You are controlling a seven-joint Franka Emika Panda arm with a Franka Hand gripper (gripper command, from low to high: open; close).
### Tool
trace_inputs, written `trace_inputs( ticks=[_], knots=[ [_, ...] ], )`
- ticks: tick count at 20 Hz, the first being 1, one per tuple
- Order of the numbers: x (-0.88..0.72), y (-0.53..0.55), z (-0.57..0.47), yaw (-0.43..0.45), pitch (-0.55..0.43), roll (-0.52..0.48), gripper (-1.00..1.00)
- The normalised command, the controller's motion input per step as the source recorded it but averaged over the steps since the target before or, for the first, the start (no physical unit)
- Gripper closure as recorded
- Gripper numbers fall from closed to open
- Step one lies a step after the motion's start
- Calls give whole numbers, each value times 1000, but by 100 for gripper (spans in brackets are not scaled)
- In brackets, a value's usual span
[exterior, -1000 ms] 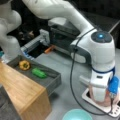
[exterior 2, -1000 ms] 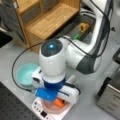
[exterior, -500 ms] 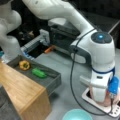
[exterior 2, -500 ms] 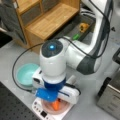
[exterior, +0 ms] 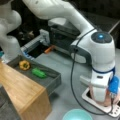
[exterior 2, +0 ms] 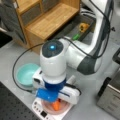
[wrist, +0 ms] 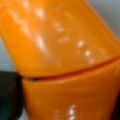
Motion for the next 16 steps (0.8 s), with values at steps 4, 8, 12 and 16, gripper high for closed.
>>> trace_inputs(
  ticks=[4,8,12,16],
  knots=[
    [-201,58,252,16,0,-179,100],
    [-264,54,350,-9,50,-197,100],
    [-207,74,196,-18,46,-200,100],
    [-146,104,55,-40,33,-201,100]
  ],
)
